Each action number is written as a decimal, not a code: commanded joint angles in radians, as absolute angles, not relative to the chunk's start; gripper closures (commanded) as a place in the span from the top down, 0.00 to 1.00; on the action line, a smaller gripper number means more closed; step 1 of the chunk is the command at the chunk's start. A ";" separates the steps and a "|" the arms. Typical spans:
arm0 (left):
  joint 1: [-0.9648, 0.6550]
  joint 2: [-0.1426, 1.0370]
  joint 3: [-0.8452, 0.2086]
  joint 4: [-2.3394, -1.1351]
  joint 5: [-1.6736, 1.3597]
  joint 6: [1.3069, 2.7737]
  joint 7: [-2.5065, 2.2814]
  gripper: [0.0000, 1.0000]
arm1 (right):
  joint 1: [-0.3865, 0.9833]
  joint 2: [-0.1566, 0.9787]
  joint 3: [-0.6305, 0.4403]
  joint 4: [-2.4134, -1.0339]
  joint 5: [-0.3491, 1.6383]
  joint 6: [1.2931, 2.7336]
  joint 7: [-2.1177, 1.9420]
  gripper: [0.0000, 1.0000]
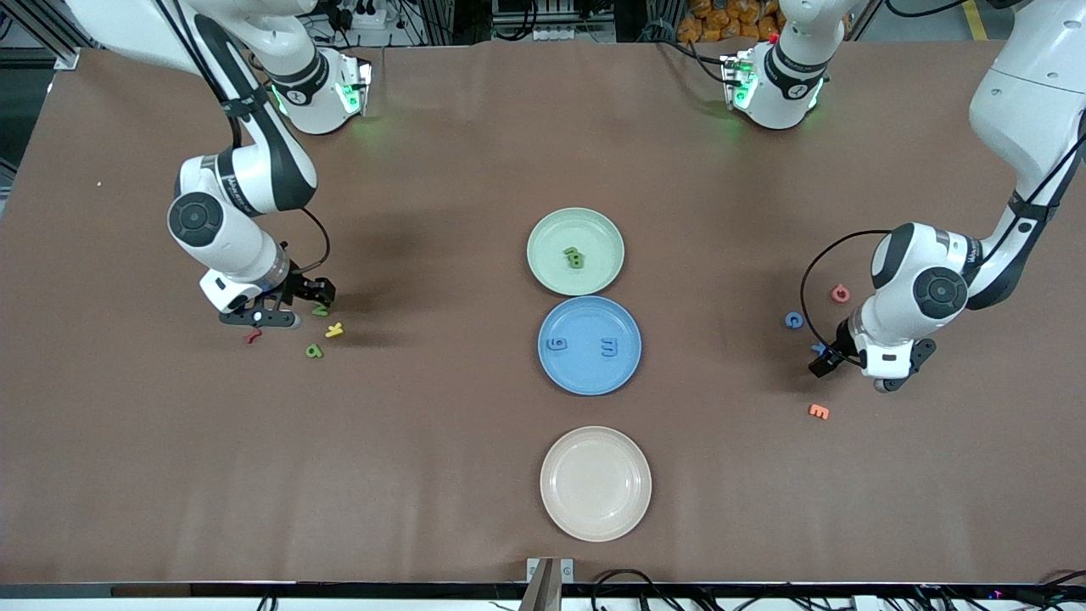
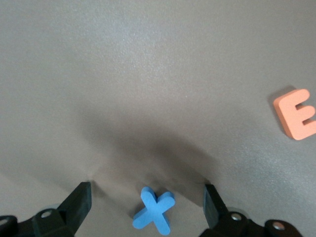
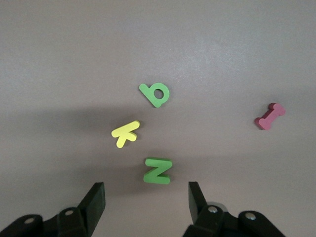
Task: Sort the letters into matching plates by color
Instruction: 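Grasp blue X with the left gripper while the right gripper grasps green Z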
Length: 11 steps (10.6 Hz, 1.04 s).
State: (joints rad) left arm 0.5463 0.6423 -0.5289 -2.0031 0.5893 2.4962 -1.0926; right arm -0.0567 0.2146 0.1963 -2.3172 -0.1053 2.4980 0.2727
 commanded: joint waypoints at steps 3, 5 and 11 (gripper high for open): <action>0.551 0.650 -0.555 -2.013 0.588 2.517 -1.120 1.00 | -0.049 0.235 0.167 -2.382 -0.092 2.632 0.247 0.70; 0.551 0.650 -0.555 -2.013 0.588 2.517 -1.118 1.00 | -0.041 0.259 0.153 -2.382 -0.092 2.658 0.249 0.62; 0.548 0.650 -0.555 -2.011 0.580 2.531 -1.140 0.00 | -0.026 0.325 0.133 -2.382 -0.089 2.735 0.264 0.57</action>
State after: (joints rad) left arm 0.5466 0.6469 -0.5565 -2.0006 0.5874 2.5141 -1.1166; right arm -0.0426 0.3185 0.1454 -2.3782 -0.1049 2.7149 0.2644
